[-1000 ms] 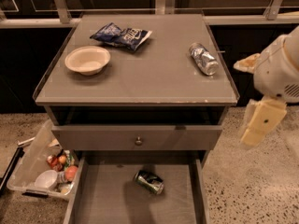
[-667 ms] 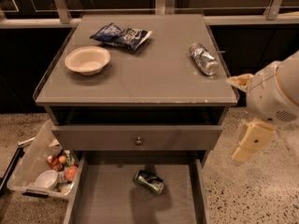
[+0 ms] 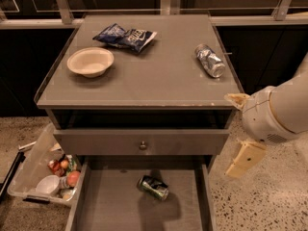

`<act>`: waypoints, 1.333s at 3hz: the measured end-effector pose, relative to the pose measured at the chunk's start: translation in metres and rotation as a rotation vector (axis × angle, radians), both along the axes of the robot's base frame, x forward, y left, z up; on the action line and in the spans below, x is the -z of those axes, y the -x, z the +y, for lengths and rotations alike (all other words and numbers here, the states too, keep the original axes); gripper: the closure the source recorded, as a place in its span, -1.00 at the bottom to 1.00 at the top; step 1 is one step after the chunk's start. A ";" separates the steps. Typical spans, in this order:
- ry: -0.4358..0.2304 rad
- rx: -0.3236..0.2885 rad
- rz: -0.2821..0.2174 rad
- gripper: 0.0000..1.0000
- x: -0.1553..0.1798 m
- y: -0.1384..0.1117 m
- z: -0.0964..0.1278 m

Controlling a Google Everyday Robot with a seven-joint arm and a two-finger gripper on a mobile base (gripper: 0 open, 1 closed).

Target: Pick green can from middle drawer and place on counter

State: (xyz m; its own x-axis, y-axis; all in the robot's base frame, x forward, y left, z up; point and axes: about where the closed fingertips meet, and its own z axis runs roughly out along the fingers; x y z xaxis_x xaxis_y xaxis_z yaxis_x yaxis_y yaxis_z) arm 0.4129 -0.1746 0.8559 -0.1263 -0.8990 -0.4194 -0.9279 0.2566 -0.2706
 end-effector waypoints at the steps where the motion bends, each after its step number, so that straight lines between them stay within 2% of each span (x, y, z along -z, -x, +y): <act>1: -0.024 -0.015 0.026 -1.00 0.029 0.008 0.017; 2: -0.056 -0.037 0.052 -1.00 0.077 0.011 0.038; 3: -0.068 -0.049 0.049 -1.00 0.125 0.009 0.051; 4: -0.074 -0.048 0.025 -1.00 0.172 -0.003 0.059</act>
Offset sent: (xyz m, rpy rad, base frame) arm -0.0131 0.0621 -0.1368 0.0991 0.0803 0.0570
